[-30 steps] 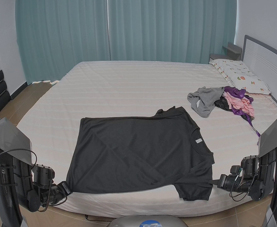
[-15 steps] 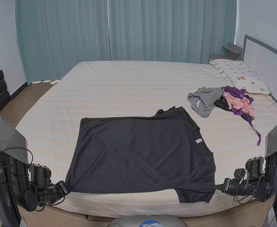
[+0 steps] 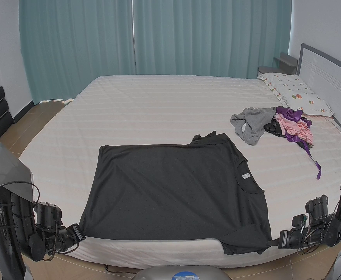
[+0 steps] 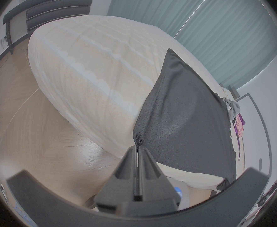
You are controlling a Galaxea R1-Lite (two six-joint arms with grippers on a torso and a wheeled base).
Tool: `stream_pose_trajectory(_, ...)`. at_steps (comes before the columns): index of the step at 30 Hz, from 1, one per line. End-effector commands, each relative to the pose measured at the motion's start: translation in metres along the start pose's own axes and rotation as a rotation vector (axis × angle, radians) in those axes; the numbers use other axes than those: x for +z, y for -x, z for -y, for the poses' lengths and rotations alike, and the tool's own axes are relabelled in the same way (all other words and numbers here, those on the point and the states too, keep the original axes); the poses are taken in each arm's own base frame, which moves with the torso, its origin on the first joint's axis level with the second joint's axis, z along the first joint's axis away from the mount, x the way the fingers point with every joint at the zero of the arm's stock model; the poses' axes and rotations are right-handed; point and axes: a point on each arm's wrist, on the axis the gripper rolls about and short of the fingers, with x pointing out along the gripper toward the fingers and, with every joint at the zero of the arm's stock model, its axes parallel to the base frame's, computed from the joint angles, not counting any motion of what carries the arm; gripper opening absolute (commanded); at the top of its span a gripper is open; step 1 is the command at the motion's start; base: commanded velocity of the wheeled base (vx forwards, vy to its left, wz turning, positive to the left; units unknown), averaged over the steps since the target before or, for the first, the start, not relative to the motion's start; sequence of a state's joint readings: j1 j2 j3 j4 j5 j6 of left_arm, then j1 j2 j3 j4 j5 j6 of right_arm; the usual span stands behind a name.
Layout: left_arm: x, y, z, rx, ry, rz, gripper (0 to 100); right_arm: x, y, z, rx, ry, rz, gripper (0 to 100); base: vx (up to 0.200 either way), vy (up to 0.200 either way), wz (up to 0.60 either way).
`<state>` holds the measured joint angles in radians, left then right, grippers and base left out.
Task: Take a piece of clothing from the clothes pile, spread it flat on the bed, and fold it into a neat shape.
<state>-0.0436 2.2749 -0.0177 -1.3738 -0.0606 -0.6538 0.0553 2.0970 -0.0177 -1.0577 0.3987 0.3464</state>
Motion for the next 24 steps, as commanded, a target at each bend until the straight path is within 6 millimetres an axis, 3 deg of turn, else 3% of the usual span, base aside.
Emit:
stream_pose_trajectory(1,-0.004,0.003,-0.003,0.029,-0.013,-0.024,0,-0.004,0.010,-0.004,-0.008,0.034,0.006,0,0.000,0.000,0.00)
stream_pose_trajectory(9,-0.006,0.017,-0.003,0.060,-0.074,-0.070,0,-0.009,0.016,-0.005,-0.024,0.084,-0.029,0,0.000,0.000,0.00)
stream_pose_trajectory(24,-0.010,0.019,-0.008,0.144,-0.122,-0.094,0,-0.022,0.028,-0.013,-0.069,0.156,-0.110,0,0.000,0.000,0.00)
